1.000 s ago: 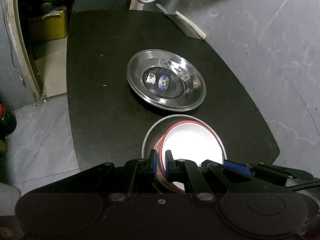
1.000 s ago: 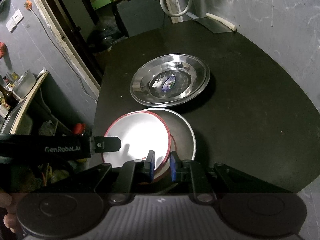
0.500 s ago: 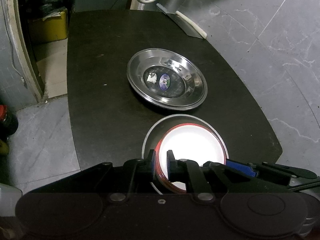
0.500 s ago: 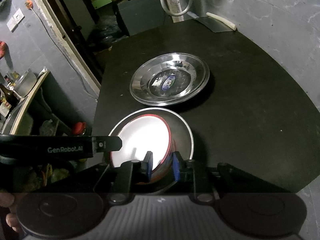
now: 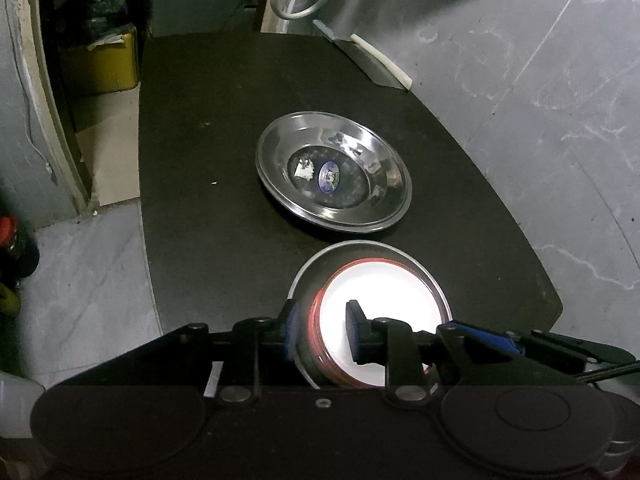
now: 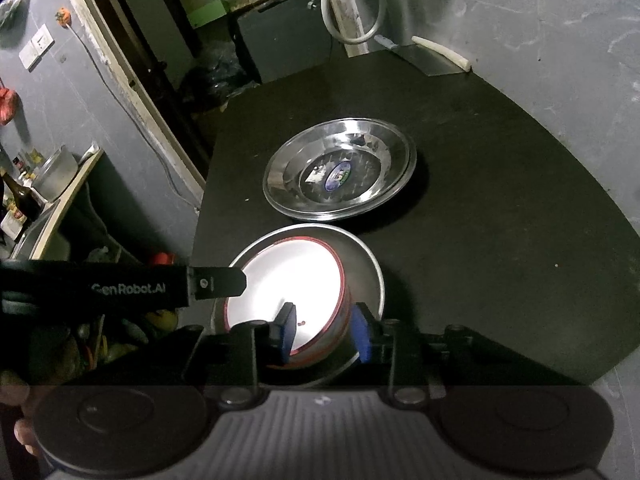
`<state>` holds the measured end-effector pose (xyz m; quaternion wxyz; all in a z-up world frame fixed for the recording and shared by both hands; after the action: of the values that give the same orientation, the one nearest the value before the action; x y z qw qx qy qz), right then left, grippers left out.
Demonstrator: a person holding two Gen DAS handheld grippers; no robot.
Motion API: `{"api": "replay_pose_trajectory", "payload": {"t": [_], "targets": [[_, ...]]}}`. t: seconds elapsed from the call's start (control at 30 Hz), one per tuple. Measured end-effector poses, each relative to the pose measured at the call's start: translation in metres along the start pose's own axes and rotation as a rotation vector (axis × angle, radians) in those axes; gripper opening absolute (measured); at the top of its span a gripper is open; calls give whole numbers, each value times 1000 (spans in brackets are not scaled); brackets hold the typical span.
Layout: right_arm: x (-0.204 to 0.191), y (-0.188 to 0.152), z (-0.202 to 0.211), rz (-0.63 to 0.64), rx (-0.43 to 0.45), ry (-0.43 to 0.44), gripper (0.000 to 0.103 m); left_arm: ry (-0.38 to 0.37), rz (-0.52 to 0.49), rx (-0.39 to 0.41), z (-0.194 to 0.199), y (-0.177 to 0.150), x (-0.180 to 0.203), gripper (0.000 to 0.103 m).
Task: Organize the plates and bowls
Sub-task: 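Lower the white bowl into the steel bowl and open the left gripper, then raise the open left gripper away from the bowl stack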
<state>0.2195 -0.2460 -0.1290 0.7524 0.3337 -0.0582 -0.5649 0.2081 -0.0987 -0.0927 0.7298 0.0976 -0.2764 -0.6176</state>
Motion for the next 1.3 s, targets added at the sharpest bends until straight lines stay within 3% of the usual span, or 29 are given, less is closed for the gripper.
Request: {"api": "replay_pose_trajectory", "payload": {"t": [0.2,0.27,0.8,0.93,1.17,1.3], "targets": [[-1,0,3,2,11,2,45,3,-1,20,9,0,-2,40],[-2,0,4,3,16,4,48,6,-2,30,13,1,-2,50],[-9,3,18,16,73,6,76,10,8,120,40,6,-11,80],[-14,6,21,30,88,15,89,27,30,159,49,7,-19,100],[-18,9,25,30,118,23,102,53,104,227,63,8,-42,102],[-12,10,31,15,146,9,103,98,152,233,64,0,-63,102]]}}
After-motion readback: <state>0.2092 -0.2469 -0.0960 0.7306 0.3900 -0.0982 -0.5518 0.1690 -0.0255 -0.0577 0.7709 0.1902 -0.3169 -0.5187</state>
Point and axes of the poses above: each gripper's, at about its wrist camera, not at the fingertips, and z roughly against the way its jaws point, x to its right, y to its top, the point moved 8 cm from there along -z, roughly the way its jaws point, and after that the axes turned 2 degrees about -x, right-handed, at the moved point
